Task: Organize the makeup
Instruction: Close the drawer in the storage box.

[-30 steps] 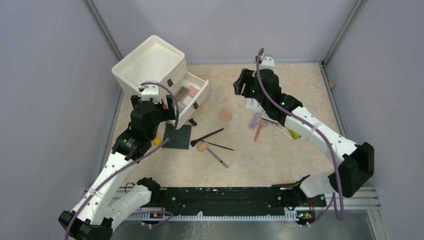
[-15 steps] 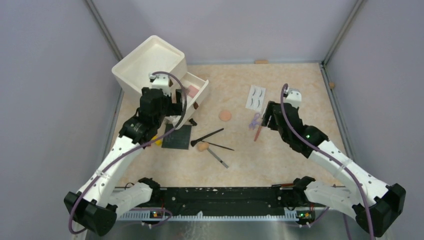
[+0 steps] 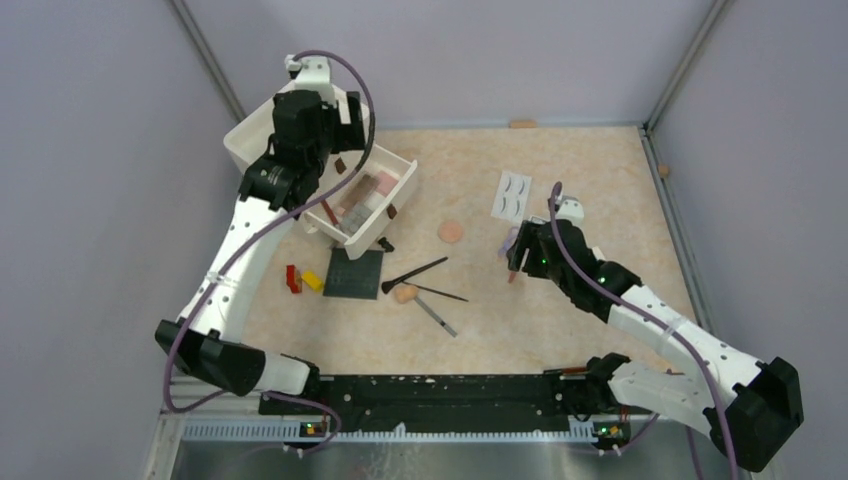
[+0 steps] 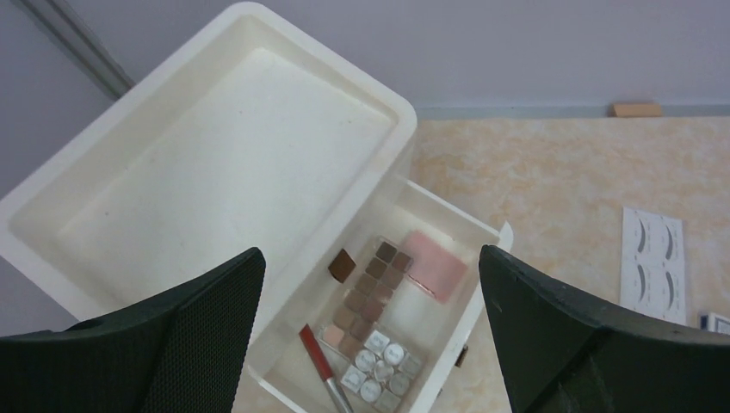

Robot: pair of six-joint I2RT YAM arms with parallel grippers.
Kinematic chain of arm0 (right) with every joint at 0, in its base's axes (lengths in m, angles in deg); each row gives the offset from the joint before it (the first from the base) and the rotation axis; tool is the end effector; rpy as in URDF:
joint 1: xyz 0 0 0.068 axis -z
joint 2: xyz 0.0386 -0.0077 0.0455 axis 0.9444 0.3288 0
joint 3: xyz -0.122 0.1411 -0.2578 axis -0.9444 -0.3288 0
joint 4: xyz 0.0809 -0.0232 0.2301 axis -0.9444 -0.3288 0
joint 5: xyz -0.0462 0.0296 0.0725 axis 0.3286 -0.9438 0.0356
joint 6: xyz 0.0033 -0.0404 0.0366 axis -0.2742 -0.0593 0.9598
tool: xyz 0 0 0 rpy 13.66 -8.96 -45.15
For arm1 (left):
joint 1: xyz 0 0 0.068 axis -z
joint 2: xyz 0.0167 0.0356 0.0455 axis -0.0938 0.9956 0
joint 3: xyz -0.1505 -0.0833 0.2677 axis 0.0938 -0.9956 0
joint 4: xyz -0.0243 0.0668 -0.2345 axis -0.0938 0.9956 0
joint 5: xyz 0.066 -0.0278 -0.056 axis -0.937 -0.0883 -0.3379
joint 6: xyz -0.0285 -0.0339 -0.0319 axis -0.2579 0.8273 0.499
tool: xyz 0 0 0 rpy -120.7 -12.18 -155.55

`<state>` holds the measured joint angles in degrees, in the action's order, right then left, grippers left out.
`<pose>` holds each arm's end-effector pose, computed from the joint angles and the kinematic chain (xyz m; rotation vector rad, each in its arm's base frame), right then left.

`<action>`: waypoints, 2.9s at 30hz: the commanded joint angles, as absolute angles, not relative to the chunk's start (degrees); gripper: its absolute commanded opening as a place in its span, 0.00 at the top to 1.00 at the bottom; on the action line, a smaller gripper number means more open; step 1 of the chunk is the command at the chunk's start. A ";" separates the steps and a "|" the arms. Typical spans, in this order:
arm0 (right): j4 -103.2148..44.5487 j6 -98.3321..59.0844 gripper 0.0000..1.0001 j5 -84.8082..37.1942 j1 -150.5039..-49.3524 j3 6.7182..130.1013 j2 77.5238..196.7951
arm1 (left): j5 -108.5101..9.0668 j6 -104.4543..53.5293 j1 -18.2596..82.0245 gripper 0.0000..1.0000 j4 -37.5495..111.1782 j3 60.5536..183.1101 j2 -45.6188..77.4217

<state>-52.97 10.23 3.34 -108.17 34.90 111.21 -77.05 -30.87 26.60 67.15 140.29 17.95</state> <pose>0.1376 0.0897 0.3101 0.1735 2.1930 0.3537 0.2515 -0.0849 0.4988 0.0059 1.8191 -0.0329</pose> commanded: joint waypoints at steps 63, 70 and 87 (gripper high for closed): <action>-42.68 11.71 0.36 -7.58 -108.23 31.16 116.91 | -68.50 -18.17 -6.22 0.25 54.04 124.88 20.88; -42.30 12.01 0.36 -7.79 -108.17 30.81 116.89 | -68.71 -18.15 -6.04 0.35 54.51 125.36 22.70; -26.76 12.36 0.42 -13.36 -108.58 45.73 138.14 | -64.98 -16.84 0.74 0.56 59.39 122.61 21.23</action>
<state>-35.46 11.60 -12.40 -108.17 39.01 131.87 -72.44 -17.51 -2.17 55.06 123.90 22.16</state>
